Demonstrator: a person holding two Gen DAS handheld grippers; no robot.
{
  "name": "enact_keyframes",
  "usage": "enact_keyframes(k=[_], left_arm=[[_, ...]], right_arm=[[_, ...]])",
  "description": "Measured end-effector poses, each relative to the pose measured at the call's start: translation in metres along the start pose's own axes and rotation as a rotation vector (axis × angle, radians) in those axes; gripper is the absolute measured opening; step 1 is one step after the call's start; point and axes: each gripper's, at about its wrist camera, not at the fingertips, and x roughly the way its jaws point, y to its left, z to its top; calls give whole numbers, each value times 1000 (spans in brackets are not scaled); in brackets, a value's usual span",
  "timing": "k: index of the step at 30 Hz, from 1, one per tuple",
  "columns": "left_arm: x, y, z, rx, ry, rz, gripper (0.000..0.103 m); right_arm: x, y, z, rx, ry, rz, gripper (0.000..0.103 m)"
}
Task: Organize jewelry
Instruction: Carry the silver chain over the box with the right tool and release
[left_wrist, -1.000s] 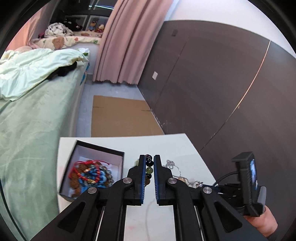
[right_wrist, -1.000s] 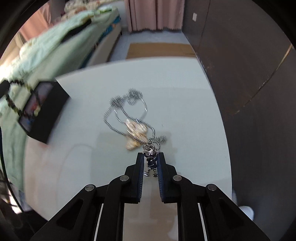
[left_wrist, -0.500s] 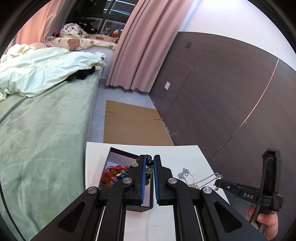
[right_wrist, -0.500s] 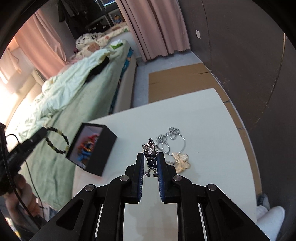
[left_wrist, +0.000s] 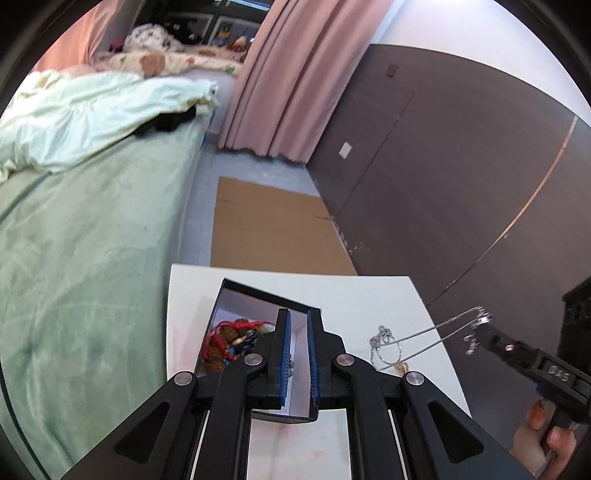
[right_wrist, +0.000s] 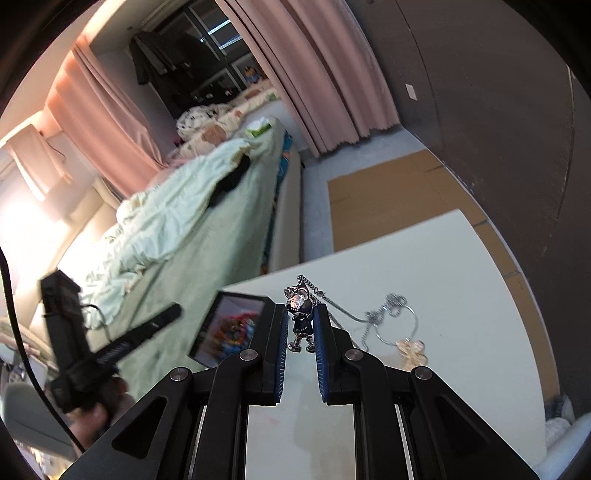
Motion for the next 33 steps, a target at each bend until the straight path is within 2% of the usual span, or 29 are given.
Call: enact_keyframes(k=[4, 8, 10, 12, 13, 15, 20, 26, 33], left_arm=[[7, 7, 0, -3, 31, 72, 10], [5, 10, -1, -9, 30, 70, 11], [1, 9, -1, -2, 19, 73, 30], [-4, 9, -1, -8, -1, 49, 93], [-8, 10, -1, -19, -18, 25, 101], [-19, 12, 0, -41, -50, -2, 103], [-38, 18, 7, -28, -97, 23, 103], [-59, 27, 14, -27, -149, 10, 103], [-78, 42, 20, -57, -194, 0, 103]], right_arm=[[-7, 12, 4, -17, -42, 27, 15], [-15, 22, 10, -33, -74, 40, 15], [-19, 29, 14, -45, -92, 45, 15], [-23, 36, 18, -56, -110, 55, 15], [-26, 41, 22, -65, -123, 61, 15], [-30, 49, 28, -79, -140, 66, 15], [-48, 77, 46, -121, -192, 66, 15], [-73, 117, 71, -181, -272, 58, 15], [-93, 167, 86, -254, -307, 80, 15]])
